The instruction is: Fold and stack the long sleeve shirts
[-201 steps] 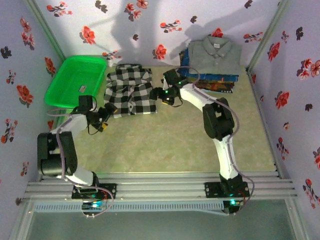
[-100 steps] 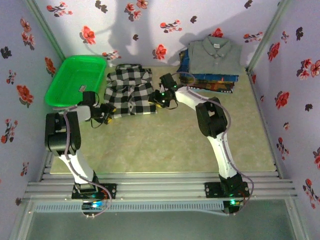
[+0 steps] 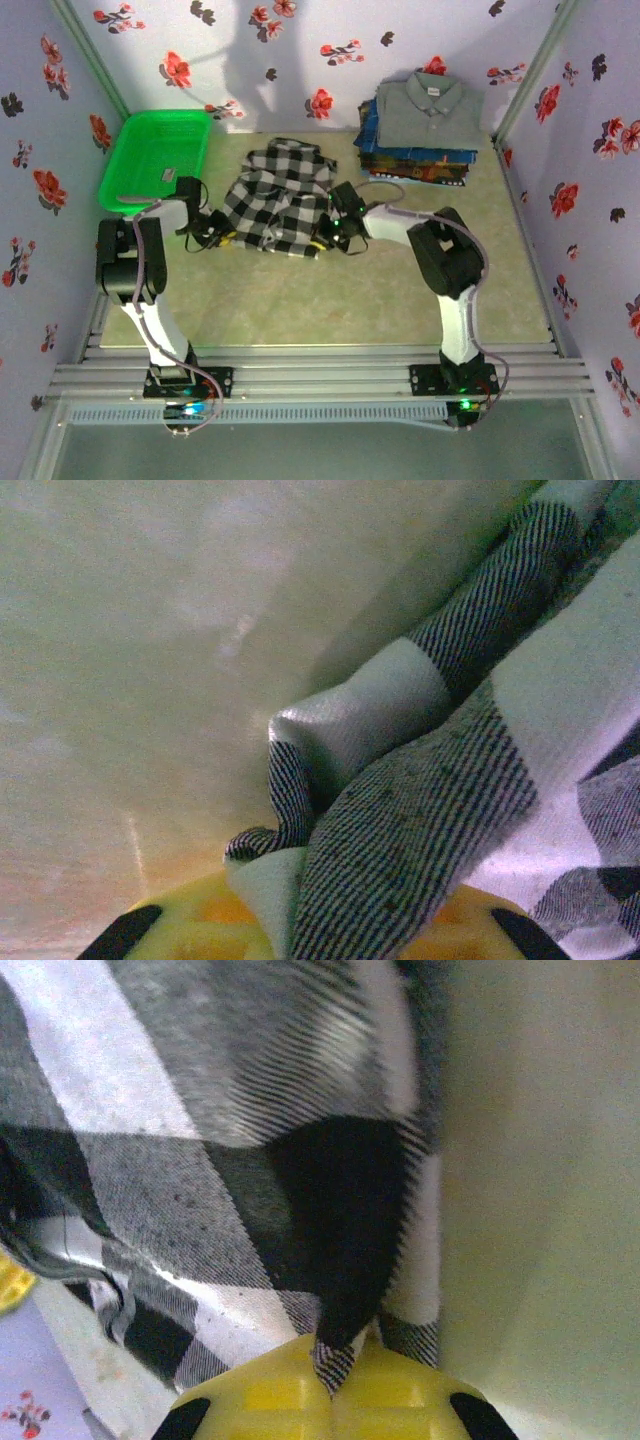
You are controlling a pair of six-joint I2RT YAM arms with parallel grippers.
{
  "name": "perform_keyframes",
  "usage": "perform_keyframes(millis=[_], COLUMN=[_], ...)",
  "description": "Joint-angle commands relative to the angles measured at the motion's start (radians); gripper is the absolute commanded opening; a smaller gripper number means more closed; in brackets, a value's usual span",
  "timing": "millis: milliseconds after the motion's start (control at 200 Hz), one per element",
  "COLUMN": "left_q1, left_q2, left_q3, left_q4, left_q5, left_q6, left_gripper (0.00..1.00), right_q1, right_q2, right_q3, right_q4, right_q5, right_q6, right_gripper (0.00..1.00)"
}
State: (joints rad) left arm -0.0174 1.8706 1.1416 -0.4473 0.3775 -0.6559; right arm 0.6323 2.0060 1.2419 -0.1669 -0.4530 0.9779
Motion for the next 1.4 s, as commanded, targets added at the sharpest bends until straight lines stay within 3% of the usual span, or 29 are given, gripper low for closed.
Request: perform_keyframes(millis=[0,135,285,370,440,550,635,710,795,885,990,1065,1180,1285,1395], left_q1=[-0.014,-0.085,-0.085,-0.088,-0.098,-0.100,-0.081,-0.050,-0.017,-0.001,-0.013,-0.024,-0.055,-0.087,-0.116], left_q2=[-0.031,0.032,0.144,0.176,0.183,0.153,0.084,-0.027,-0.179,-0.321,-0.434,-0.483,-0.510,-0.493,-0.454], left_q3=[0.086,0.226,0.402,0.465,0.481,0.436,0.390,0.344,0.259,0.148,-0.026,-0.172,-0.331,-0.401,-0.449], left_q4=[-0.024,-0.090,-0.210,-0.213,-0.183,-0.115,-0.076,-0.065,-0.054,-0.074,-0.037,0.044,0.188,0.288,0.394], left_q5=[-0.027,0.027,0.022,0.103,0.172,0.175,0.159,0.133,0.093,0.059,0.081,0.093,0.099,0.074,0.060], left_q6=[0.216,0.389,0.502,0.499,0.458,0.356,0.282,0.217,0.156,0.101,0.056,0.004,-0.077,-0.107,-0.136], left_gripper=[0.19,0.19,0.17,0.20,0.33,0.66,0.79,0.86,0.92,0.93,0.92,0.89,0.87,0.87,0.86], right_q1=[0.104,0.282,0.344,0.395,0.431,0.446,0.437,0.417,0.389,0.345,0.264,0.177,0.087,0.056,0.044], right_q2=[-0.098,-0.110,-0.118,-0.088,-0.056,-0.042,-0.095,-0.192,-0.323,-0.437,-0.446,-0.374,-0.218,-0.083,-0.006], right_q3=[-0.180,-0.270,-0.255,-0.227,-0.210,-0.237,-0.271,-0.268,-0.199,-0.077,0.129,0.266,0.409,0.498,0.526], right_q4=[0.129,0.341,0.427,0.498,0.566,0.697,0.700,0.568,0.242,-0.110,-0.446,-0.593,-0.684,-0.708,-0.669], right_q5=[0.044,0.078,0.124,0.115,0.105,0.097,0.091,0.070,0.064,0.110,0.166,0.159,0.110,0.058,0.011], right_q6=[0.213,0.453,0.632,0.719,0.779,0.874,0.889,0.804,0.609,0.381,0.070,-0.143,-0.365,-0.471,-0.493], right_gripper=[0.00,0.00,0.00,0.14,0.26,0.41,0.50,0.59,0.62,0.67,0.66,0.57,0.33,0.16,0.08])
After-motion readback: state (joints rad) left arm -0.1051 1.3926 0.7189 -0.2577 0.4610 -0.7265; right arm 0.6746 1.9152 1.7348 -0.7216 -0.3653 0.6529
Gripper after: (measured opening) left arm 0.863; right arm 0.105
